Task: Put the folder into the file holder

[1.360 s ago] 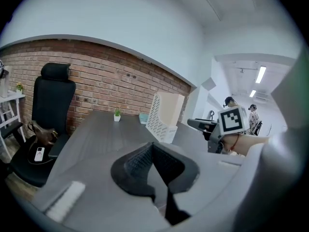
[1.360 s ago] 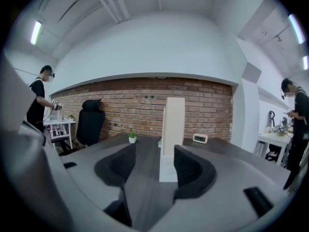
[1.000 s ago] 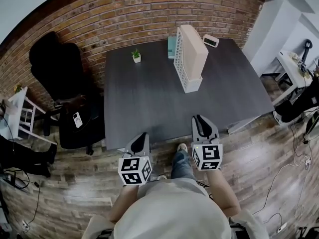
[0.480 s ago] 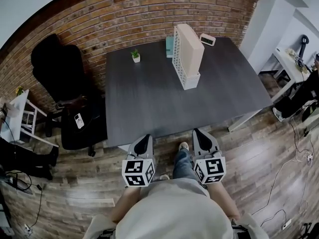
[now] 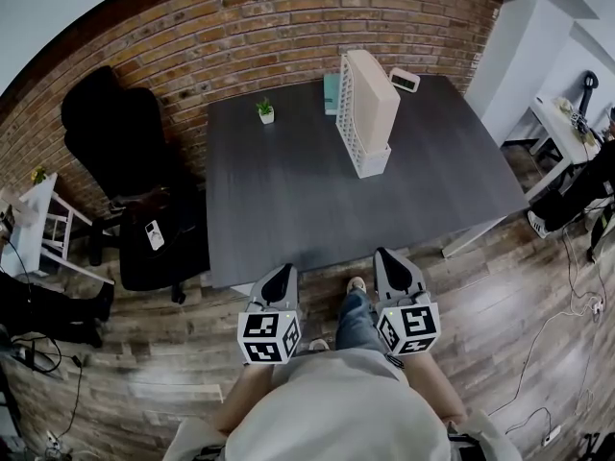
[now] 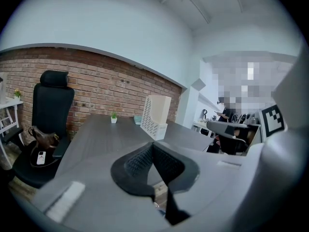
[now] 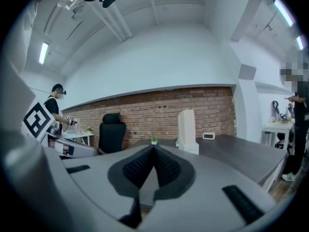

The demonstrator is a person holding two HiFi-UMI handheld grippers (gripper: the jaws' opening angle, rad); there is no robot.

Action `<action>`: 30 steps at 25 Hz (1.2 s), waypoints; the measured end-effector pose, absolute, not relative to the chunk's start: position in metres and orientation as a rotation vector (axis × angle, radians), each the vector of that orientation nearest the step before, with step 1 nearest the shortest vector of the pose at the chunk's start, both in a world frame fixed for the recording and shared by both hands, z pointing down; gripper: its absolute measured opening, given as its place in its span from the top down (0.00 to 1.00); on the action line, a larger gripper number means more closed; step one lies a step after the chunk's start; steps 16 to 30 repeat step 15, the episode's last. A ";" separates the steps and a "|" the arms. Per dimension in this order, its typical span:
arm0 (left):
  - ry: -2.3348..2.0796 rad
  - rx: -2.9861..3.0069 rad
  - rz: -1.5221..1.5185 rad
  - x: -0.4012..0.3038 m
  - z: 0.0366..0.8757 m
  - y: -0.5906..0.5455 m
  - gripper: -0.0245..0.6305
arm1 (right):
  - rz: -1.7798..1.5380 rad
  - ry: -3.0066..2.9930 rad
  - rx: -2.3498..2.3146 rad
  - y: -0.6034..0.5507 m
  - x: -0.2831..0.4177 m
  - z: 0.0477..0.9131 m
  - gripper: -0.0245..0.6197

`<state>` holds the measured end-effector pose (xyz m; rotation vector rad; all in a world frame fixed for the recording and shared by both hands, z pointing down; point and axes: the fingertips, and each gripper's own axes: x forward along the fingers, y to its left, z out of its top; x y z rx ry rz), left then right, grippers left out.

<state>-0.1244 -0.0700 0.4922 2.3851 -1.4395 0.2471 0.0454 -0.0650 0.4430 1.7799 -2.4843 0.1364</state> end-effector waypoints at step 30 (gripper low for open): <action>-1.440 2.378 0.272 -0.124 0.499 -0.073 0.95 | 0.173 -2.521 1.688 -0.070 0.042 0.449 0.96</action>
